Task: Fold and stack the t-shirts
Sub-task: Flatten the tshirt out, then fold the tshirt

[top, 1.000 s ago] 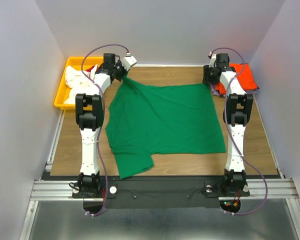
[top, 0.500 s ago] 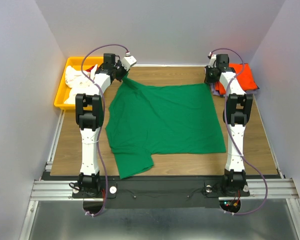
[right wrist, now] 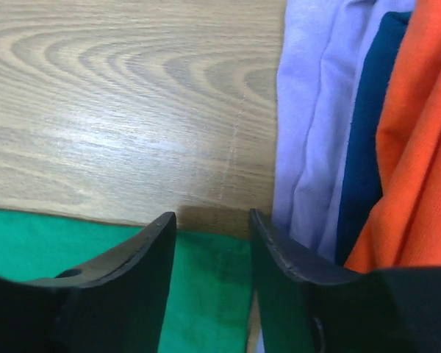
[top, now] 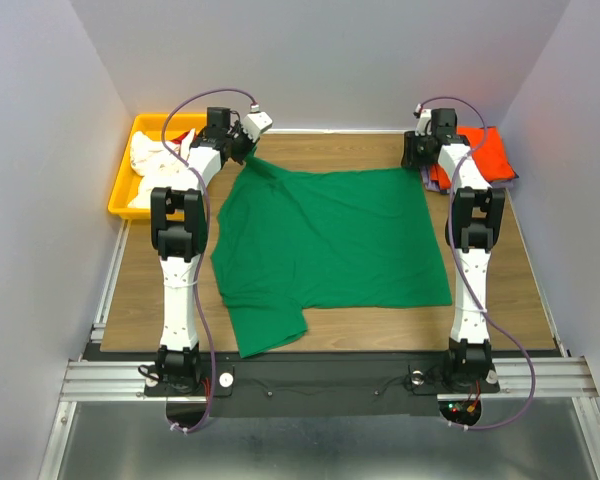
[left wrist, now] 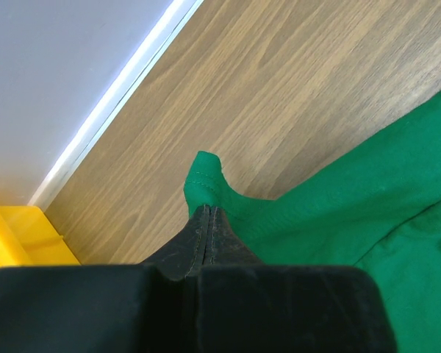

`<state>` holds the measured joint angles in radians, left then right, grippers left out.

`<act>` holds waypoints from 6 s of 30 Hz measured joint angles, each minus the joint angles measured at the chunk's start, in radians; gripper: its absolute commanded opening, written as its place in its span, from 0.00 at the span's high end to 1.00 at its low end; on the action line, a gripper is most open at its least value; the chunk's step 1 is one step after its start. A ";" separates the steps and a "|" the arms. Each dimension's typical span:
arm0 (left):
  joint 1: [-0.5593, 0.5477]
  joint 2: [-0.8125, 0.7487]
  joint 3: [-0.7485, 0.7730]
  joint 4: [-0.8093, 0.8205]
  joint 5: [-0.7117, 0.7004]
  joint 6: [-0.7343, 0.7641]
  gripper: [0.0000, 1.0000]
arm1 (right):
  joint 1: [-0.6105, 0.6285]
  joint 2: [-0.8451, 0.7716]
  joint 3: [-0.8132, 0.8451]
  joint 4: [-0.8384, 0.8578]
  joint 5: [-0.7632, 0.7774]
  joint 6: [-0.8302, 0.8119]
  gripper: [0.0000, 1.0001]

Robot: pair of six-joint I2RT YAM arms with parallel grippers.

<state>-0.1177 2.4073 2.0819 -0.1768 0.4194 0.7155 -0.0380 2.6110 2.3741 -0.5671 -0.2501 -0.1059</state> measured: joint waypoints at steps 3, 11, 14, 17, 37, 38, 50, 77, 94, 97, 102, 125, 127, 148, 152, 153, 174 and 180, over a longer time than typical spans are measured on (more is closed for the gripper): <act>0.000 0.000 0.000 0.000 0.002 -0.002 1.00 | 0.000 0.000 0.000 0.003 0.012 -0.002 0.48; 0.000 0.000 0.000 0.000 0.006 -0.005 1.00 | 0.000 -0.011 -0.033 0.031 0.045 -0.001 0.47; 0.000 0.000 0.000 0.000 0.006 -0.005 1.00 | 0.000 -0.023 -0.056 0.047 0.056 0.008 0.35; 0.000 0.000 0.000 0.000 0.006 -0.005 1.00 | 0.001 -0.037 -0.078 0.054 0.066 0.018 0.34; 0.000 0.000 0.000 -0.001 0.010 -0.020 1.00 | 0.000 -0.087 -0.169 0.080 0.127 0.042 0.99; 0.000 0.000 0.000 -0.001 0.011 -0.023 1.00 | 0.000 -0.087 -0.166 0.077 0.127 0.046 0.99; 0.000 -0.147 -0.115 -0.032 0.024 -0.064 1.00 | -0.001 -0.135 -0.166 0.028 0.093 0.003 0.99; -0.205 -0.898 -1.115 -0.047 -0.084 -0.309 1.00 | -0.029 -0.589 -0.814 0.027 -0.043 -0.260 1.00; -0.097 -0.847 -0.951 -0.338 0.069 -0.059 0.45 | -0.029 -0.646 -0.893 -0.002 -0.050 -0.320 0.39; -0.089 -0.802 -0.846 -0.328 0.122 -0.078 0.44 | -0.029 -0.656 -0.846 -0.013 -0.068 -0.300 0.45; -0.099 -0.653 -0.731 -0.262 0.199 -0.159 0.44 | -0.029 -0.650 -0.779 -0.029 -0.088 -0.264 0.52; -0.171 -0.362 -0.621 -0.149 0.221 -0.283 0.43 | -0.029 -0.535 -0.723 -0.080 -0.143 -0.204 0.57; -0.169 -0.362 -0.621 -0.143 0.212 -0.285 0.44 | -0.029 -0.535 -0.723 -0.080 -0.143 -0.204 0.60; -0.171 -0.363 -0.651 -0.120 0.216 -0.307 0.82 | -0.029 -0.514 -0.723 -0.090 -0.134 -0.210 0.66; -0.182 -0.393 -0.676 -0.126 0.239 -0.304 0.97 | -0.029 -0.514 -0.723 -0.093 -0.134 -0.210 0.66; -0.188 -0.410 -0.689 -0.132 0.244 -0.302 0.98 | -0.029 -0.514 -0.723 -0.093 -0.134 -0.210 0.66; -0.257 -0.750 -0.887 -0.287 0.229 -0.195 0.57 | -0.029 -0.514 -0.723 -0.117 -0.124 -0.229 0.66; -0.159 -0.719 -0.880 -0.267 0.151 -0.193 0.59 | -0.029 -0.514 -0.723 -0.134 -0.124 -0.232 0.66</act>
<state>-0.2764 1.6882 1.2018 -0.4438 0.5705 0.5228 -0.0666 2.0972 1.6512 -0.7006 -0.3744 -0.3382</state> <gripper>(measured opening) 0.424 0.342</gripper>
